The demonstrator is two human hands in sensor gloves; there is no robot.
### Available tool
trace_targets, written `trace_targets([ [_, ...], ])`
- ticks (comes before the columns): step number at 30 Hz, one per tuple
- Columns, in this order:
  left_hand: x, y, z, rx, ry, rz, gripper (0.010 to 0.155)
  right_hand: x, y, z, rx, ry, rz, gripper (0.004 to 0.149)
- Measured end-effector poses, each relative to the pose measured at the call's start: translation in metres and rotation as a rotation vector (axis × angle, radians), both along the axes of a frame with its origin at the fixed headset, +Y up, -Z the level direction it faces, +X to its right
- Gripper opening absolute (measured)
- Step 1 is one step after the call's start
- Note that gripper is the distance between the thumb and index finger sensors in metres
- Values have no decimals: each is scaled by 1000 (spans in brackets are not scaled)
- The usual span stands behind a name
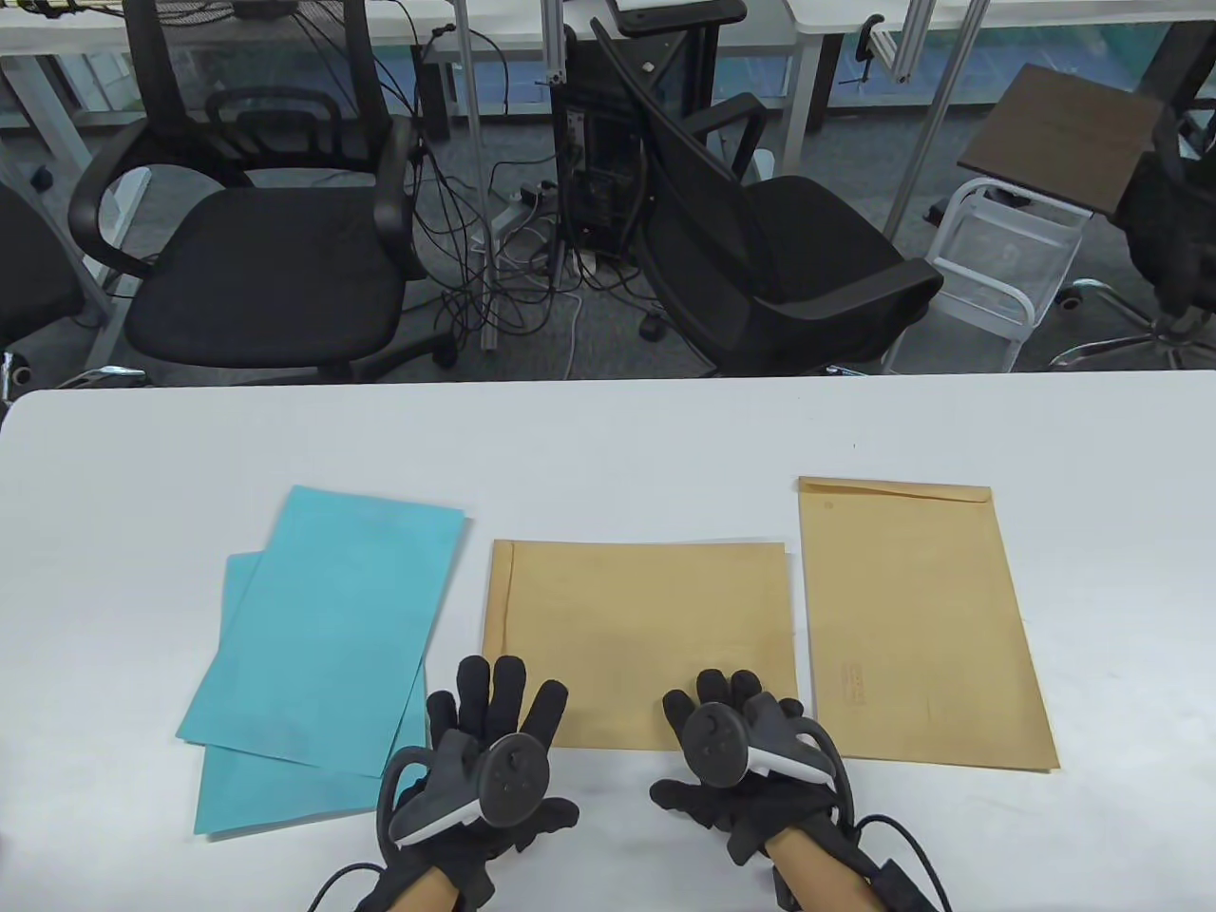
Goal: Stuff flat paper into A4 envelope
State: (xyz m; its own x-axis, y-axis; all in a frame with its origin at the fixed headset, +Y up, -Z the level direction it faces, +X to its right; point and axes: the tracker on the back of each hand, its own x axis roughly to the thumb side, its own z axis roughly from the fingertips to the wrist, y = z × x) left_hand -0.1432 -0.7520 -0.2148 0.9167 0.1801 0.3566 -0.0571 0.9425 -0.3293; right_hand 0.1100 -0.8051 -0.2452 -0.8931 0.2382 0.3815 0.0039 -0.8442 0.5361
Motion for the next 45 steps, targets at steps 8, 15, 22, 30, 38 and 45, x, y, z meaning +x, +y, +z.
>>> trace_targets([
  [8,-6,-9,-7,-23,47,-17,105,1,-2,-5,-13,10,-14,92],
  [15,-48,8,-23,50,339,-56,108,1,-1,-5,-9,4,-13,92],
  [22,-165,29,-34,-28,738,-108,111,1,-1,-6,-22,1,-7,92],
  [30,-244,11,-32,-136,1000,-58,114,1,-1,-6,-35,0,-13,92],
  [38,-259,-14,-43,-171,1041,-76,114,0,-1,-6,-43,-1,-18,92],
  [45,-260,-8,-44,-46,1018,-234,103,0,-1,-7,-50,-1,-19,92],
])
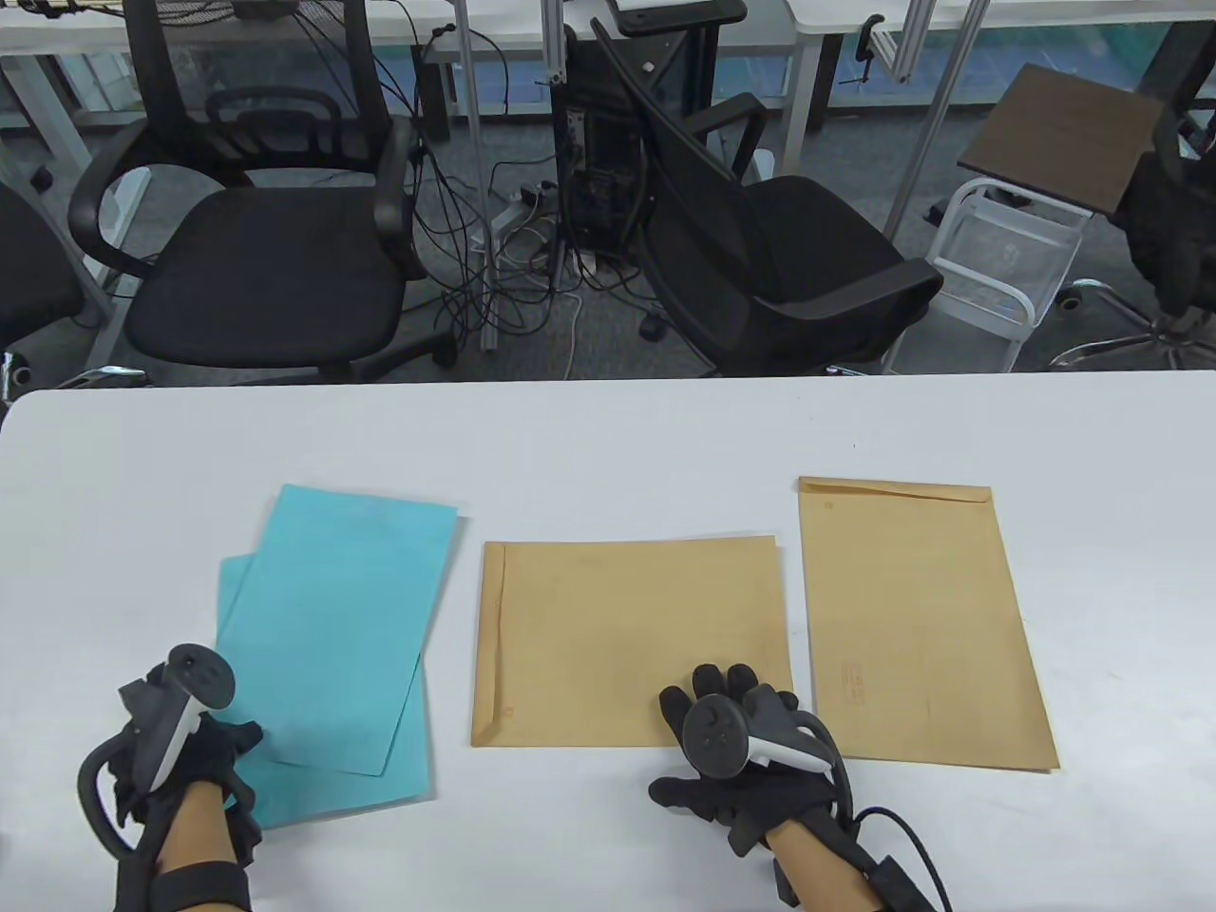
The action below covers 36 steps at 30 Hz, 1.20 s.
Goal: Stuff flat paper into A4 envelope
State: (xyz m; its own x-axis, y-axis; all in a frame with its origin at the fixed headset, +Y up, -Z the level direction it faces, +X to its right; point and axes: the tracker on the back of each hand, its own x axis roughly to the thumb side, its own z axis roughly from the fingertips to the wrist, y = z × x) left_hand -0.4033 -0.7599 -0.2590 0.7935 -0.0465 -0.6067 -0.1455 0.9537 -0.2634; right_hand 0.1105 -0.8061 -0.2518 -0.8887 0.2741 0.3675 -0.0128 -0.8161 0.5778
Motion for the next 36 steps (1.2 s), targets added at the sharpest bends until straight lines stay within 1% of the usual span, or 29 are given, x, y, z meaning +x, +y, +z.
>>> trace_targets([
  [1,-1,1,1,7,13,-7,99,0,0,0,-1,0,0,92],
  [2,-1,3,2,16,25,-19,93,0,0,0,-2,0,-1,92],
  [4,-3,7,5,76,44,-30,79,0,0,0,-3,1,-2,92],
  [5,-3,11,6,95,55,-2,74,0,0,0,-4,1,-3,92],
  [6,-4,14,7,106,70,19,64,0,0,0,-4,1,-2,92],
  [7,-4,19,9,128,95,51,57,0,0,0,-4,1,-2,92],
  [10,-3,36,13,212,130,127,46,0,0,0,-5,1,-2,92],
  [14,3,59,17,293,113,226,44,0,0,0,-4,0,-2,92],
  [16,8,70,20,347,63,307,44,0,1,0,-5,1,-1,92],
  [18,16,85,25,478,38,349,44,0,1,0,-4,0,0,92],
  [20,22,97,27,521,23,394,44,0,1,0,-4,0,1,92],
  [22,31,116,30,597,-8,408,44,0,1,0,-4,-1,2,92],
  [23,34,122,30,610,-23,406,43,0,1,0,-4,-1,2,92],
  [24,40,135,30,631,-52,402,43,0,1,0,-4,-1,3,92],
  [26,48,150,31,667,-85,404,43,0,1,1,-4,-1,3,91],
  [29,63,175,29,673,-150,456,43,0,1,1,-6,-2,3,91],
  [30,67,180,28,667,-165,468,43,0,1,1,-7,-2,2,91],
  [32,78,192,25,608,-215,504,43,0,1,1,-8,-1,1,91],
  [33,86,198,23,561,-244,517,42,0,1,1,-9,-1,0,91],
  [36,104,208,17,443,-307,505,42,0,1,1,-11,-1,-1,91],
])
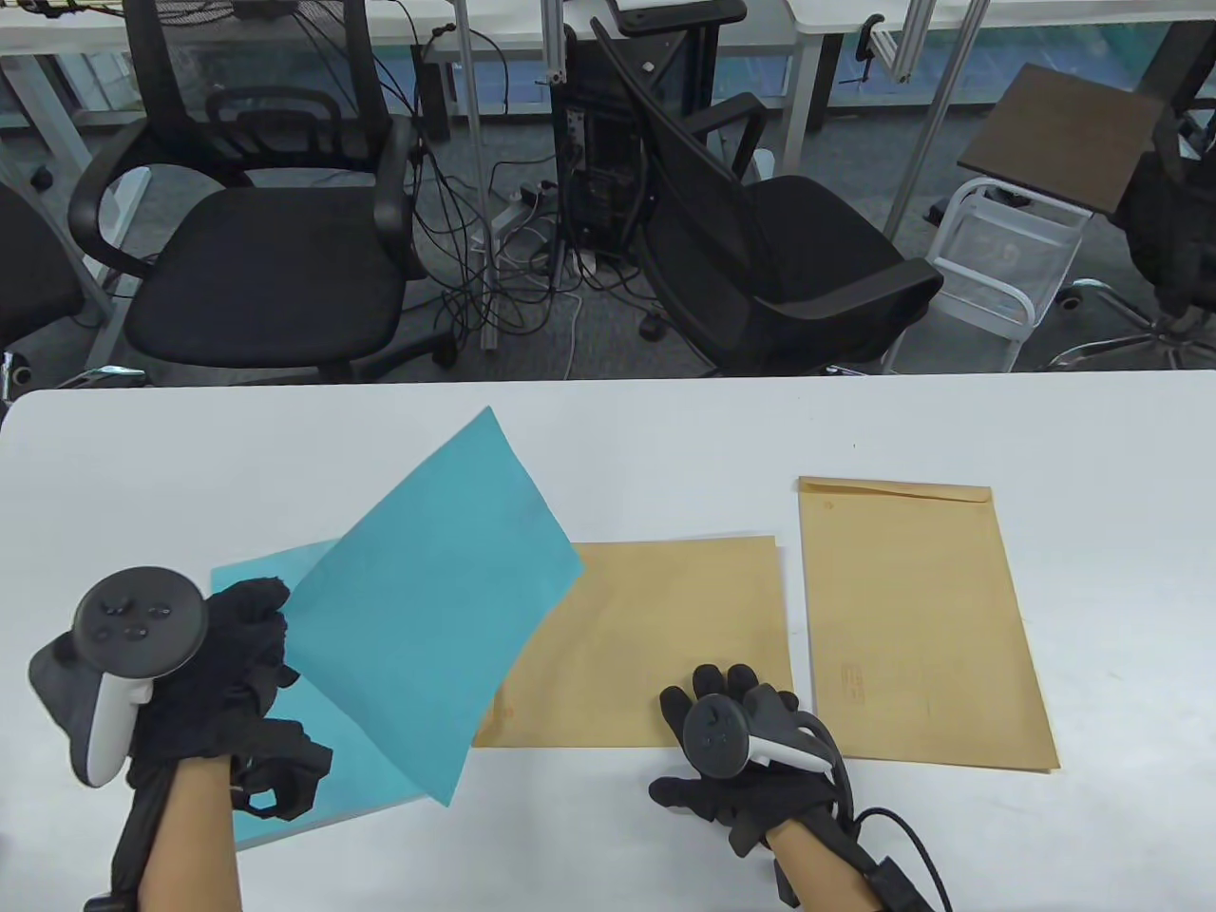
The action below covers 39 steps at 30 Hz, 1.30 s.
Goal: Stuff flat paper into A4 envelope
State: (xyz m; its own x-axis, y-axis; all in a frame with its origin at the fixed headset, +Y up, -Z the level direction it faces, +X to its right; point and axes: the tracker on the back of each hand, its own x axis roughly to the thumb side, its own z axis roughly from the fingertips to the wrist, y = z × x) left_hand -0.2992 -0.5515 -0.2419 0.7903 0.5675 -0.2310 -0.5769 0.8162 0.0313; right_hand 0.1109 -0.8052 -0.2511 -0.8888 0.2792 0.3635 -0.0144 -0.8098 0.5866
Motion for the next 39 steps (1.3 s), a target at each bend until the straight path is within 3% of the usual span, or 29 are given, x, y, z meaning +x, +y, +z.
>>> trace_targets([
  [3,23,14,-5,-66,-39,-99,42,0,0,0,-1,0,-1,91],
  [8,59,44,-10,-87,-40,-427,42,0,0,0,-2,1,-3,91],
  [13,83,56,-13,-96,-40,-547,42,1,0,0,-2,1,-4,91],
  [28,114,75,-14,-142,-5,-781,42,1,0,0,-5,-1,-5,90],
  [39,106,83,-5,-173,15,-802,42,1,0,0,-6,-2,-6,90],
])
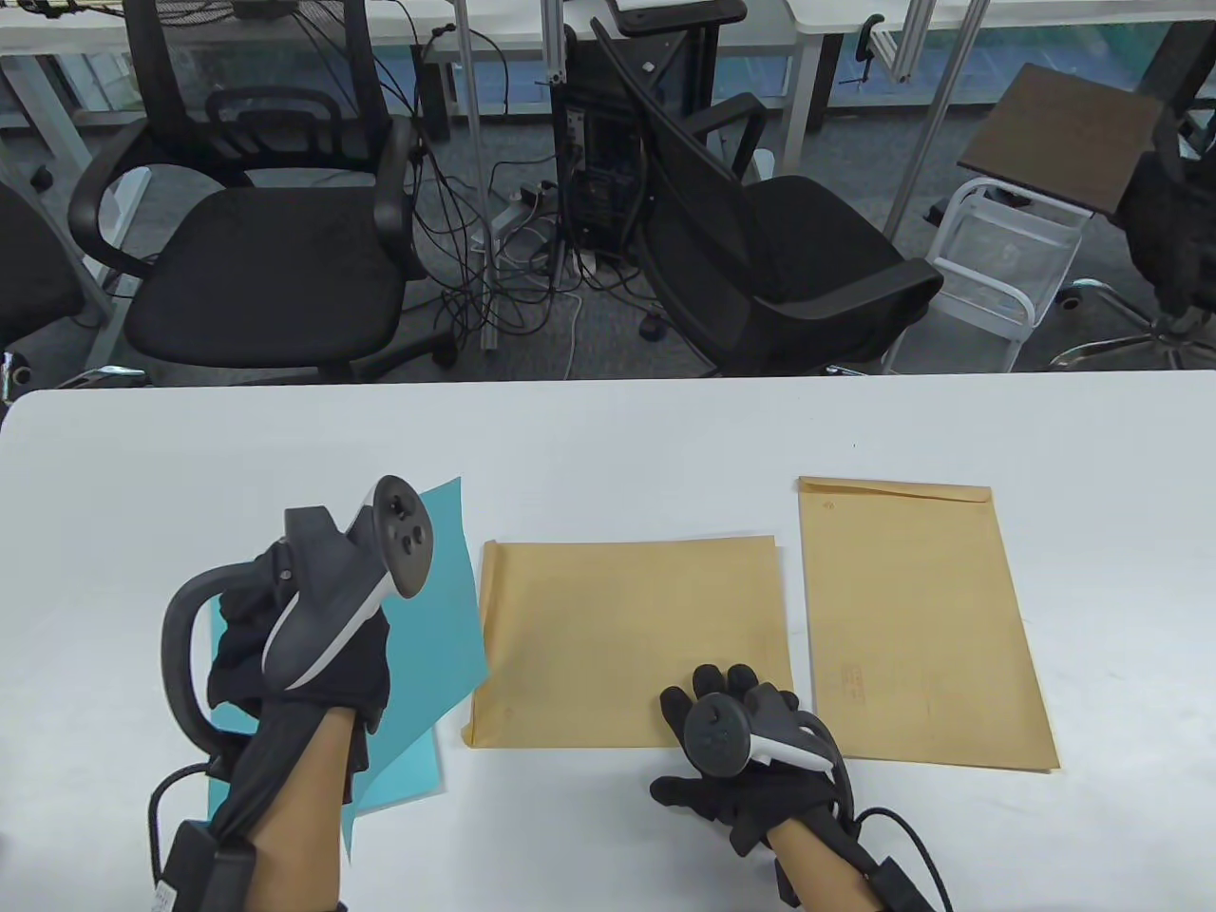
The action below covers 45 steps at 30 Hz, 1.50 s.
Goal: Stuff flat paper into A4 envelope
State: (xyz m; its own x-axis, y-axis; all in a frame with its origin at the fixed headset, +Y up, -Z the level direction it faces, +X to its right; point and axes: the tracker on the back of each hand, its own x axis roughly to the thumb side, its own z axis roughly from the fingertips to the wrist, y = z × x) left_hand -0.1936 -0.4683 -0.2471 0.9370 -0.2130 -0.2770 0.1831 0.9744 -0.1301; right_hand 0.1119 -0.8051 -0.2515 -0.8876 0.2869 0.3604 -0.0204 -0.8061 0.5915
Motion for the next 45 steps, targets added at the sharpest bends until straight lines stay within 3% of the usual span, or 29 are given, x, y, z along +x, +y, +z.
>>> trace_targets([
  [10,-13,-11,-3,-98,5,59,41,0,0,0,0,-2,1,90],
  [19,-20,-28,-15,-54,23,130,42,0,0,0,-6,-1,0,90],
  [27,-21,-53,-31,-93,23,154,43,0,0,0,-7,0,-4,90],
  [45,-17,-82,-58,-162,-119,-93,43,1,-1,0,-12,3,-12,90],
])
